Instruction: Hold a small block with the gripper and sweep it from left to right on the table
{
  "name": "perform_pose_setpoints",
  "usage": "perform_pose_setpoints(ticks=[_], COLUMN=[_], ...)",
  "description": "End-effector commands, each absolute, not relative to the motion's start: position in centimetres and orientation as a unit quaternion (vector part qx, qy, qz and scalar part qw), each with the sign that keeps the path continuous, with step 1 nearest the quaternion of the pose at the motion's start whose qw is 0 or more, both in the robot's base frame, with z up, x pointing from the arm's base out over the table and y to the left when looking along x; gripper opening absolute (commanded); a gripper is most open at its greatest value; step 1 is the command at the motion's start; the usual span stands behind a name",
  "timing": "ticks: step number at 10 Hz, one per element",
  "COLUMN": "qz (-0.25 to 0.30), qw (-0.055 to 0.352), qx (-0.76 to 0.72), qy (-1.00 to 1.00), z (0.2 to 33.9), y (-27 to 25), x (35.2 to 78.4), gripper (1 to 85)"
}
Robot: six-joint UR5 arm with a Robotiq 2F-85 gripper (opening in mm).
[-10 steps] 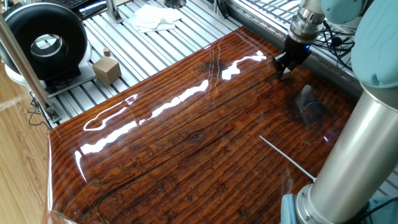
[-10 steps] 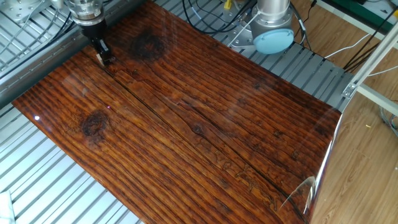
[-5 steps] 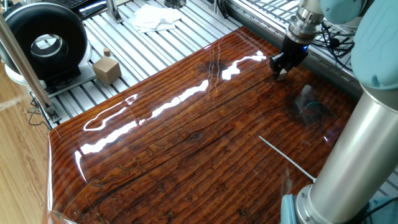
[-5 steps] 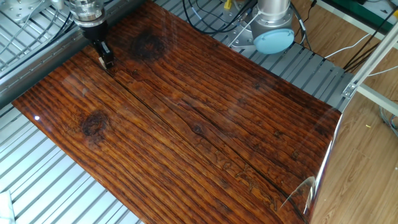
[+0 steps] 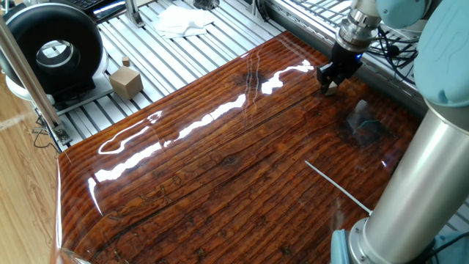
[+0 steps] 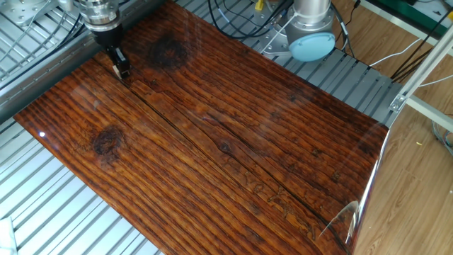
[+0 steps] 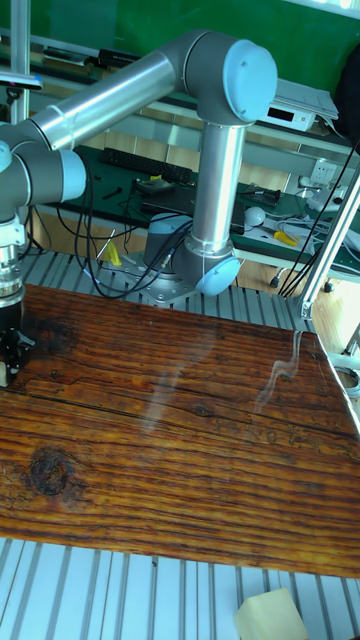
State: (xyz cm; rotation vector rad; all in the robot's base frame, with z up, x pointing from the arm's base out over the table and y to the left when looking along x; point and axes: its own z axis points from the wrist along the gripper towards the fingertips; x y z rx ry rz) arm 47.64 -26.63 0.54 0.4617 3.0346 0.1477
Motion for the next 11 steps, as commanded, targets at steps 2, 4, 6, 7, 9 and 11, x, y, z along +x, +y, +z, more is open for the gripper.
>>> perform_pose_setpoints(ticks=[2,4,6,7,9,11], qz=[0.048,0.045,0.045,0.048,0.048,0.047], qw=[0.032,0.027,0.019,0.017,0.021,0.021], qx=[0.157,0.159,0.165,0.165,0.165,0.166], qy=[0.986,0.986,0.985,0.985,0.985,0.985], z=[0.5,0.2,0.7,0.8,0.1,0.3], y=[-26.1,-25.6,-25.1,-24.9,-25.0,-24.9], x=[47.7,47.5,47.2,47.2,47.4,47.4], gripper=[1.0,1.0,1.0,1.0,1.0,1.0])
